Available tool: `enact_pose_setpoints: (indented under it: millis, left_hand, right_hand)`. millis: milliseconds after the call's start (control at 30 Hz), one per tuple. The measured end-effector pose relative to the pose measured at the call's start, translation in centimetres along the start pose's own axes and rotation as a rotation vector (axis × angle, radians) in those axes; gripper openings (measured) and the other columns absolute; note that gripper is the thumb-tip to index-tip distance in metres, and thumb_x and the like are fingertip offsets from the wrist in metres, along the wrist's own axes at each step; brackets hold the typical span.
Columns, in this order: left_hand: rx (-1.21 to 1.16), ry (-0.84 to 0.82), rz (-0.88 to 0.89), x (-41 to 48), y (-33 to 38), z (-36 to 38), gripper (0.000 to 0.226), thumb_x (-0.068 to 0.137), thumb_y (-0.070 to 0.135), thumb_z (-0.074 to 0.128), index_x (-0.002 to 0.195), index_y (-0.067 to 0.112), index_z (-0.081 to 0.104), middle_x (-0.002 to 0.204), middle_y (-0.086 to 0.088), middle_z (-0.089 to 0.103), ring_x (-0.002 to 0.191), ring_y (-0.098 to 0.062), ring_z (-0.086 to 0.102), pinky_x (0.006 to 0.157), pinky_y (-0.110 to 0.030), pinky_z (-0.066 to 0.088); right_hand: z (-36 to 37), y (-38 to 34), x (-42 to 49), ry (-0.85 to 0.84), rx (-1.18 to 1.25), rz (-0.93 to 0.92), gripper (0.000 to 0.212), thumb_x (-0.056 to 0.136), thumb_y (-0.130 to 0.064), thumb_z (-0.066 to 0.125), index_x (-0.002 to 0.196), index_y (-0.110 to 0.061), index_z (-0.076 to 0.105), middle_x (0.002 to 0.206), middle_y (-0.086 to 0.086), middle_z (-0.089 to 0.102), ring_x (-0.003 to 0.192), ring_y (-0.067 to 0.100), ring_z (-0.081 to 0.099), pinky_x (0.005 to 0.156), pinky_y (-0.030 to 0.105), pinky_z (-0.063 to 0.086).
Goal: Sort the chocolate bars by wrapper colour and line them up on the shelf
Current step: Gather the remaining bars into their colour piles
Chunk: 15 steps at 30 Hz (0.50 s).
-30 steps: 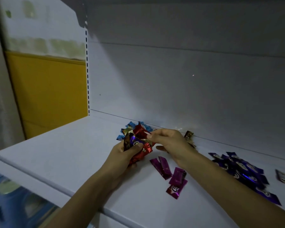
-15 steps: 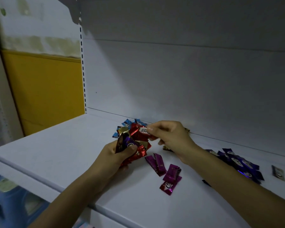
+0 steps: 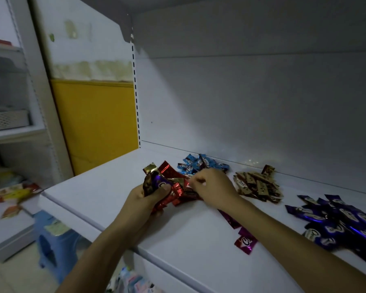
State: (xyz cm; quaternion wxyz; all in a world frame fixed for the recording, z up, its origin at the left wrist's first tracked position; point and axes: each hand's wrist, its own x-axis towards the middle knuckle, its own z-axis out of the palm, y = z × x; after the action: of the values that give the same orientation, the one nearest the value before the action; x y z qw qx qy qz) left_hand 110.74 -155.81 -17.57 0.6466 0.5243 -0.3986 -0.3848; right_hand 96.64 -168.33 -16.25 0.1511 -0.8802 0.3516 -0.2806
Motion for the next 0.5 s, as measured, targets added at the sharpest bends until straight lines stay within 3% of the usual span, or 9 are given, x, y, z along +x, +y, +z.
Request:
enact_pose_setpoints:
  millis: [67,100,133,200,233,367,433,500]
  left_hand:
    - [0.028,-0.022,-0.005,0.1,0.2,-0.1,0.015,0.082,0.024,0.066,0.096,0.019,0.065,0.068,0.005,0.071,0.053,-0.001,0.061,0.047,-0.014,0.046]
    - [0.050,-0.044,-0.002,0.1,0.2,-0.1,0.016,0.081,0.026,0.066,0.095,0.019,0.066,0.069,0.005,0.072,0.054,-0.001,0.061,0.048,-0.015,0.046]
    - [0.068,-0.066,0.001,0.1,0.3,-0.1,0.018,0.079,0.028,0.066,0.095,0.019,0.067,0.069,0.005,0.072,0.054,-0.001,0.060,0.048,-0.015,0.046]
    - [0.081,-0.089,0.007,0.0,0.3,0.1,0.021,0.076,0.031,0.067,0.093,0.018,0.068,0.068,0.004,0.071,0.053,0.000,0.059,0.048,-0.015,0.045]
    - [0.082,-0.081,0.015,0.0,0.2,0.1,0.018,0.078,0.029,0.067,0.092,0.018,0.068,0.065,0.005,0.070,0.052,0.000,0.059,0.047,-0.014,0.044]
    - [0.090,-0.032,0.022,0.1,-0.3,-0.3,0.005,0.085,0.024,0.067,0.087,0.021,0.070,0.067,0.006,0.071,0.054,0.000,0.060,0.049,-0.015,0.046]
    - [0.093,-0.053,0.018,0.1,-0.5,-0.4,0.009,0.082,0.028,0.068,0.088,0.022,0.070,0.072,0.006,0.072,0.060,-0.001,0.062,0.052,-0.016,0.048]
    - [0.081,-0.062,0.030,0.0,-0.6,-0.4,0.016,0.078,0.032,0.068,0.091,0.023,0.069,0.073,0.007,0.071,0.061,0.000,0.061,0.053,-0.016,0.048]
  right_hand:
    - [-0.6,-0.5,-0.4,0.075,0.241,0.011,0.043,0.092,-0.045,0.053,0.066,-0.012,0.062,0.064,0.001,0.063,0.061,0.014,0.059,0.062,0.029,0.049]
    - [-1.1,-1.1,-0.4,0.072,0.376,0.001,0.041,0.090,-0.047,0.054,0.073,-0.013,0.068,0.073,0.001,0.069,0.070,0.013,0.065,0.069,0.028,0.053]
    - [-1.5,-1.6,-0.5,0.035,0.484,-0.022,0.030,0.088,-0.046,0.058,0.082,-0.020,0.072,0.082,-0.003,0.073,0.080,0.008,0.068,0.077,0.023,0.054]
    - [-1.6,-2.4,-0.6,-0.036,0.554,-0.050,0.004,0.085,-0.032,0.067,0.085,-0.034,0.071,0.084,-0.015,0.072,0.085,-0.002,0.066,0.079,0.014,0.052]
    - [-1.4,-2.6,-0.6,-0.036,0.569,-0.035,0.010,0.084,-0.025,0.070,0.083,-0.035,0.070,0.080,-0.017,0.071,0.083,-0.003,0.065,0.076,0.013,0.051]
    - [-1.5,-2.8,-0.4,0.133,0.866,0.215,0.010,0.087,-0.018,0.066,0.084,-0.026,0.071,0.084,-0.007,0.072,0.086,0.010,0.067,0.074,0.019,0.050]
    - [-1.5,-1.9,-0.6,0.293,0.637,0.150,0.011,0.087,-0.019,0.066,0.089,-0.028,0.072,0.084,-0.013,0.070,0.086,0.009,0.067,0.076,0.020,0.052]
    - [-1.1,-0.9,-1.0,0.274,0.058,-0.036,0.015,0.088,-0.028,0.065,0.100,-0.030,0.073,0.089,-0.014,0.071,0.089,0.007,0.063,0.088,0.027,0.046]
